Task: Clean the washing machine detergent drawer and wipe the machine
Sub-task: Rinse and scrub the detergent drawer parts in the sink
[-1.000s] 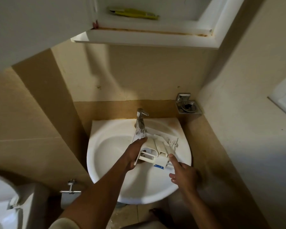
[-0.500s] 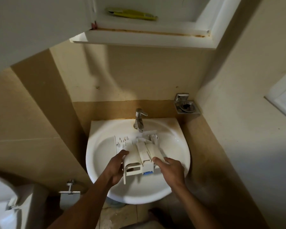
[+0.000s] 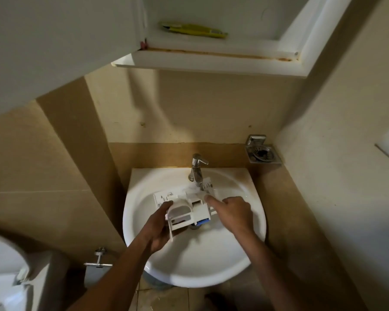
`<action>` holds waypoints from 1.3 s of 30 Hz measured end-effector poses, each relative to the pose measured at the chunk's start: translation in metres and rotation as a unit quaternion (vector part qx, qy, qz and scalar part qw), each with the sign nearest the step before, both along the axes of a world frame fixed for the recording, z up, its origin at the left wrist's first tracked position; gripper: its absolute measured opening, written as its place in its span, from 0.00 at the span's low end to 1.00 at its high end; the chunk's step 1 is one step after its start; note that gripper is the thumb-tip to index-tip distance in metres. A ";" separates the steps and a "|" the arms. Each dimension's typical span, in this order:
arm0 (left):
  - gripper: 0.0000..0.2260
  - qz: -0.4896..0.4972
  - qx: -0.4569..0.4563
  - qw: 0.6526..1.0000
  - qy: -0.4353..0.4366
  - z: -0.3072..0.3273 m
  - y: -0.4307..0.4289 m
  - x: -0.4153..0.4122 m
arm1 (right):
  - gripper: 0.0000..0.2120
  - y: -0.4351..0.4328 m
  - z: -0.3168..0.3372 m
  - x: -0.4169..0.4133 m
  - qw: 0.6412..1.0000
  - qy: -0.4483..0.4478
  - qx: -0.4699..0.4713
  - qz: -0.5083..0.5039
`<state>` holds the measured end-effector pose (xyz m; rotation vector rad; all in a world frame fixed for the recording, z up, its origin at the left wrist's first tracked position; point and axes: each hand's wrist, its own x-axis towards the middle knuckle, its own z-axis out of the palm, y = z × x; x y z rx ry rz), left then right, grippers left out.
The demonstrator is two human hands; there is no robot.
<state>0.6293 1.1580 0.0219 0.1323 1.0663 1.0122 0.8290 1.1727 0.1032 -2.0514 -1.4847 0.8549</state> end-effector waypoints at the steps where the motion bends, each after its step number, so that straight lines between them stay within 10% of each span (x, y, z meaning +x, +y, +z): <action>1: 0.17 -0.011 0.003 1.000 0.002 0.004 0.006 0.003 | 0.28 0.008 0.003 0.004 1.000 -0.010 -0.006 -0.009; 16: 0.12 -0.033 0.042 0.995 0.080 0.027 0.003 0.025 | 0.23 -0.009 -0.025 0.027 0.992 0.075 -0.101 -0.021; 24: 0.41 0.032 0.089 0.953 0.287 0.035 -0.023 0.046 | 0.27 -0.024 -0.065 0.047 0.896 0.328 -0.277 -0.110; 30: 0.16 0.163 0.091 0.975 0.123 0.054 -0.034 0.056 | 0.27 -0.024 -0.083 0.051 0.822 0.446 -0.331 -0.129; 39: 0.21 0.090 0.173 0.964 0.181 0.055 -0.043 0.064 | 0.17 0.010 -0.071 0.053 0.892 0.385 -0.219 -0.093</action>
